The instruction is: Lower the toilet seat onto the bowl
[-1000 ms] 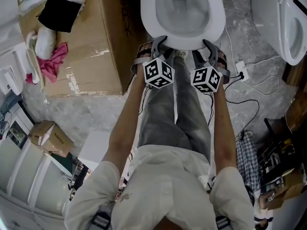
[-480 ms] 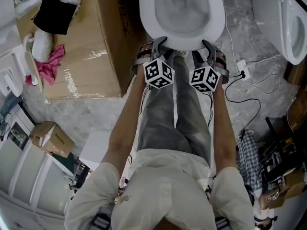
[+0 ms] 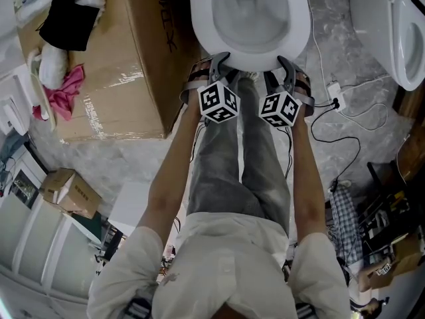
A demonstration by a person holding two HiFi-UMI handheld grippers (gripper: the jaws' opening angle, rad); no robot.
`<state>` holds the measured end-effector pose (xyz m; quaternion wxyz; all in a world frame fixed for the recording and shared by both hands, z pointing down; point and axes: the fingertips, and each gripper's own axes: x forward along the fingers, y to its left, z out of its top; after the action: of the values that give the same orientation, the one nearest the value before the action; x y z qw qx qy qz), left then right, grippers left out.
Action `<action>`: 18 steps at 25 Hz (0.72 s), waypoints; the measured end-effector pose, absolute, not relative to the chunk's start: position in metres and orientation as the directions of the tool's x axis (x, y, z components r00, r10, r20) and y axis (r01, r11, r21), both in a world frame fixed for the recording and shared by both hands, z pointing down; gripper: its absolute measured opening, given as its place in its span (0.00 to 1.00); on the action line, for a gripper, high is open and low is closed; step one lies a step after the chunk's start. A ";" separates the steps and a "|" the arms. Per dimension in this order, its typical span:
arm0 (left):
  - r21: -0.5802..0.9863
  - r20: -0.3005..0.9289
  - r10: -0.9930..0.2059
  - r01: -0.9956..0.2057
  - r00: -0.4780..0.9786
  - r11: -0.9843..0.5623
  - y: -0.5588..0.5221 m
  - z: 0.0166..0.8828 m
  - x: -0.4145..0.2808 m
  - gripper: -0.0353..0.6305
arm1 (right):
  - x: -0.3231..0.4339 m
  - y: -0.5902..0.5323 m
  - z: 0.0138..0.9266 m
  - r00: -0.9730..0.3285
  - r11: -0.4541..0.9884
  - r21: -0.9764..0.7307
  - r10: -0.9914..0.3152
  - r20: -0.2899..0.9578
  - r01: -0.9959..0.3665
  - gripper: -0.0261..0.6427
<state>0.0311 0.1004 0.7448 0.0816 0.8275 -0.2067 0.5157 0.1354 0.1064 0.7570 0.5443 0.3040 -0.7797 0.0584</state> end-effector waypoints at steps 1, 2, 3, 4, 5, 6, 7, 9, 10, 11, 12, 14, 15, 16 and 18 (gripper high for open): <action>-0.077 0.888 -0.256 -0.425 0.381 -0.902 0.101 0.747 0.031 0.44 | 0.135 0.107 0.759 -0.220 0.810 0.239 -0.407 0.886 -0.535 0.42; -0.076 0.890 -0.253 -0.423 0.380 -0.903 0.102 0.748 0.031 0.44 | 0.136 0.108 0.761 -0.218 0.812 0.238 -0.404 0.888 -0.533 0.42; -0.074 0.891 -0.250 -0.421 0.379 -0.904 0.102 0.750 0.032 0.44 | 0.136 0.108 0.764 -0.217 0.813 0.236 -0.400 0.890 -0.532 0.42; -0.072 0.892 -0.246 -0.419 0.378 -0.905 0.103 0.752 0.032 0.44 | 0.136 0.109 0.766 -0.215 0.815 0.236 -0.398 0.892 -0.530 0.42; -0.070 0.893 -0.243 -0.417 0.378 -0.906 0.104 0.754 0.032 0.44 | 0.136 0.110 0.768 -0.213 0.816 0.235 -0.395 0.893 -0.527 0.42; -0.069 0.895 -0.240 -0.414 0.377 -0.908 0.105 0.757 0.031 0.44 | 0.136 0.110 0.771 -0.211 0.818 0.236 -0.393 0.895 -0.525 0.42; -0.067 0.896 -0.236 -0.411 0.376 -0.909 0.105 0.759 0.031 0.44 | 0.136 0.110 0.774 -0.209 0.820 0.236 -0.391 0.896 -0.522 0.43; -0.063 0.899 -0.228 -0.404 0.374 -0.913 0.106 0.764 0.031 0.44 | 0.136 0.111 0.779 -0.205 0.824 0.234 -0.384 0.900 -0.516 0.43; -0.061 0.901 -0.223 -0.401 0.373 -0.914 0.107 0.766 0.031 0.44 | 0.136 0.112 0.782 -0.202 0.826 0.233 -0.380 0.902 -0.513 0.43; -0.058 0.902 -0.218 -0.397 0.372 -0.916 0.107 0.768 0.031 0.44 | 0.136 0.112 0.784 -0.200 0.829 0.232 -0.376 0.905 -0.509 0.44; -0.056 0.904 -0.214 -0.394 0.371 -0.917 0.108 0.771 0.032 0.44 | 0.137 0.112 0.787 -0.198 0.833 0.230 -0.371 0.907 -0.504 0.44; -0.053 0.906 -0.209 -0.391 0.368 -0.919 0.109 0.776 0.032 0.44 | 0.136 0.113 0.793 -0.193 0.842 0.229 -0.360 0.913 -0.489 0.45; -0.052 0.907 -0.208 -0.391 0.367 -0.919 0.110 0.778 0.031 0.44 | 0.136 0.113 0.796 -0.192 0.846 0.229 -0.357 0.914 -0.482 0.45; -0.053 0.908 -0.208 -0.391 0.364 -0.919 0.110 0.780 0.031 0.44 | 0.136 0.113 0.799 -0.191 0.850 0.230 -0.354 0.916 -0.475 0.45; -0.055 0.909 -0.208 -0.392 0.360 -0.918 0.110 0.784 0.031 0.44 | 0.136 0.113 0.803 -0.189 0.855 0.231 -0.351 0.917 -0.465 0.46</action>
<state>0.0315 0.1101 0.7841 0.0860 0.8202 -0.1829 0.5352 0.1361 0.1135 0.8030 0.5789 0.2650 -0.7695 0.0491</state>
